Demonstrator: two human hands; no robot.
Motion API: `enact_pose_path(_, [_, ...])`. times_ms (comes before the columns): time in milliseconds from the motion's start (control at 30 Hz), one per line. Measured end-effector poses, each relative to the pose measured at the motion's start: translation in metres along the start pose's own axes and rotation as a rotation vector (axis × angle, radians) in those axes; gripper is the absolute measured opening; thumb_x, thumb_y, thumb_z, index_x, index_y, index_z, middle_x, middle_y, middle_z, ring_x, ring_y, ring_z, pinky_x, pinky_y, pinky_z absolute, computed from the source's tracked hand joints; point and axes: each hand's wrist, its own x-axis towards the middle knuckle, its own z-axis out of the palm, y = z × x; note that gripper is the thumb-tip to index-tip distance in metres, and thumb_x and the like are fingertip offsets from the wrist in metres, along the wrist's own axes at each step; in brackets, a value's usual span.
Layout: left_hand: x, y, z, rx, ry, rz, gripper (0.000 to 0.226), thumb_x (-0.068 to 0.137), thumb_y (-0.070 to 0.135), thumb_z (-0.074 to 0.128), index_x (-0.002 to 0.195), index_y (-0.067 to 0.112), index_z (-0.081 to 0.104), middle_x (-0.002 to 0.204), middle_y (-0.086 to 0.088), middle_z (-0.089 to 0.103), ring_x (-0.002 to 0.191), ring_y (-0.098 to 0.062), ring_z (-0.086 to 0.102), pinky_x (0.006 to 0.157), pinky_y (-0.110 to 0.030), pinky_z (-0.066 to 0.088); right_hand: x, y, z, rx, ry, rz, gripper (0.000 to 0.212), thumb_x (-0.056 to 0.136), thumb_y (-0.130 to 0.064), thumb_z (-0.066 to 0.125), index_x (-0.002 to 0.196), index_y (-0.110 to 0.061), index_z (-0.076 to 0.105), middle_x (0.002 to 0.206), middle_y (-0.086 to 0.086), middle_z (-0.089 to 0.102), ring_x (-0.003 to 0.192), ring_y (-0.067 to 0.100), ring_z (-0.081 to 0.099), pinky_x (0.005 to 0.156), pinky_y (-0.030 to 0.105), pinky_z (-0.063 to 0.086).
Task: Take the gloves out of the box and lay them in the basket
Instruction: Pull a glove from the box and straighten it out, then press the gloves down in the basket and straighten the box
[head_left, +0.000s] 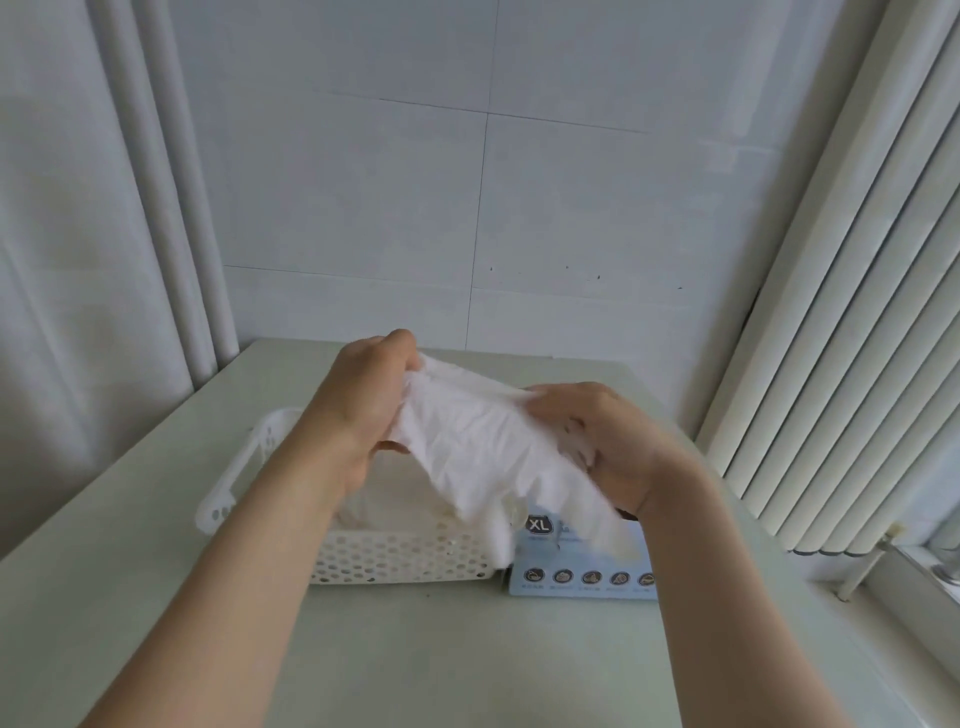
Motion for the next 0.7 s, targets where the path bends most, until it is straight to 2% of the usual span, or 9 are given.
enact_pose_path(33, [0.002, 0.0, -0.008, 0.082, -0.017, -0.013, 0.02, 0.093, 0.016, 0.048, 0.073, 0.015, 0.051, 0.06, -0.003, 0.046, 0.052, -0.02, 0.042, 0.045, -0.024, 0.037, 0.003, 0.002, 0.005, -0.082, 0.052, -0.016, 0.027, 0.095, -0.015, 0.069, 0.116, 0.002, 0.074, 0.109, 0.022, 0.077, 0.09, 0.03, 0.075, 0.077, 0.039, 0.06])
enact_pose_path(67, [0.005, -0.002, -0.018, 0.16, -0.036, -0.028, 0.021, 0.094, 0.016, 0.048, 0.073, 0.014, 0.052, 0.057, -0.003, 0.048, 0.05, -0.021, 0.043, 0.045, -0.025, 0.037, 0.006, 0.003, 0.01, -0.19, 0.103, -0.044, 0.021, 0.096, -0.017, 0.071, 0.112, -0.004, 0.078, 0.107, 0.018, 0.079, 0.089, 0.029, 0.076, 0.078, 0.039, 0.062])
enact_pose_path(167, [0.014, -0.015, -0.039, 0.309, -0.051, -0.082, 0.016, 0.097, 0.015, 0.049, 0.082, 0.011, 0.053, 0.059, -0.007, 0.053, 0.051, -0.022, 0.045, 0.044, -0.028, 0.039, 0.015, 0.001, 0.032, -0.575, 0.348, -0.141, 0.009, 0.095, -0.031, 0.076, 0.094, -0.024, 0.082, 0.081, -0.002, 0.081, 0.069, 0.013, 0.075, 0.065, 0.028, 0.061])
enact_pose_path(267, [0.024, -0.032, -0.055, 0.452, -0.043, -0.096, 0.011, 0.1, 0.012, 0.047, 0.09, 0.01, 0.051, 0.07, -0.011, 0.051, 0.05, -0.02, 0.045, 0.043, -0.029, 0.043, 0.032, 0.009, 0.054, -0.793, 0.476, -0.283, 0.013, 0.094, -0.033, 0.076, 0.096, -0.02, 0.079, 0.071, -0.004, 0.075, 0.061, 0.011, 0.07, 0.056, 0.021, 0.051])
enact_pose_path(400, [0.042, -0.055, -0.075, 0.658, 0.025, -0.076, 0.018, 0.097, 0.006, 0.044, 0.079, 0.012, 0.042, 0.072, -0.01, 0.043, 0.049, -0.023, 0.043, 0.049, -0.033, 0.051, 0.046, 0.022, 0.065, -0.959, 0.529, -0.397, 0.023, 0.098, -0.023, 0.071, 0.12, -0.019, 0.071, 0.093, -0.004, 0.073, 0.084, 0.011, 0.065, 0.074, 0.03, 0.055])
enact_pose_path(467, [0.046, -0.062, -0.082, 0.749, 0.096, -0.073, 0.022, 0.098, 0.013, 0.047, 0.077, 0.011, 0.041, 0.07, -0.012, 0.051, 0.04, -0.023, 0.052, 0.05, -0.037, 0.058, 0.049, 0.027, 0.064, -1.059, 0.513, -0.429, 0.028, 0.1, -0.015, 0.068, 0.127, -0.016, 0.07, 0.107, 0.002, 0.074, 0.096, 0.017, 0.068, 0.083, 0.033, 0.057])
enact_pose_path(533, [0.045, -0.064, -0.083, 0.861, 0.143, -0.074, 0.022, 0.096, 0.021, 0.051, 0.078, 0.011, 0.046, 0.075, -0.013, 0.061, 0.04, -0.024, 0.064, 0.054, -0.041, 0.063, 0.052, 0.031, 0.061, -1.153, 0.531, -0.421, 0.028, 0.101, -0.013, 0.066, 0.129, -0.016, 0.069, 0.111, 0.004, 0.073, 0.102, 0.021, 0.068, 0.084, 0.033, 0.056])
enact_pose_path(633, [0.038, -0.059, -0.079, 1.106, 0.218, -0.074, 0.023, 0.092, 0.035, 0.061, 0.093, 0.012, 0.056, 0.091, -0.011, 0.066, 0.071, -0.032, 0.072, 0.065, -0.037, 0.056, 0.05, 0.027, 0.06, -1.165, 0.552, -0.457, 0.024, 0.1, -0.011, 0.064, 0.119, -0.02, 0.074, 0.105, 0.0, 0.073, 0.094, 0.018, 0.067, 0.081, 0.034, 0.057])
enact_pose_path(700, [0.036, -0.055, -0.076, 1.221, 0.238, -0.039, 0.031, 0.093, 0.038, 0.065, 0.107, 0.013, 0.056, 0.106, -0.011, 0.064, 0.098, -0.037, 0.063, 0.073, -0.038, 0.048, 0.043, 0.019, 0.063, -1.097, 0.461, -0.507, 0.016, 0.098, -0.018, 0.067, 0.11, -0.024, 0.077, 0.097, -0.004, 0.071, 0.082, 0.008, 0.063, 0.074, 0.03, 0.056])
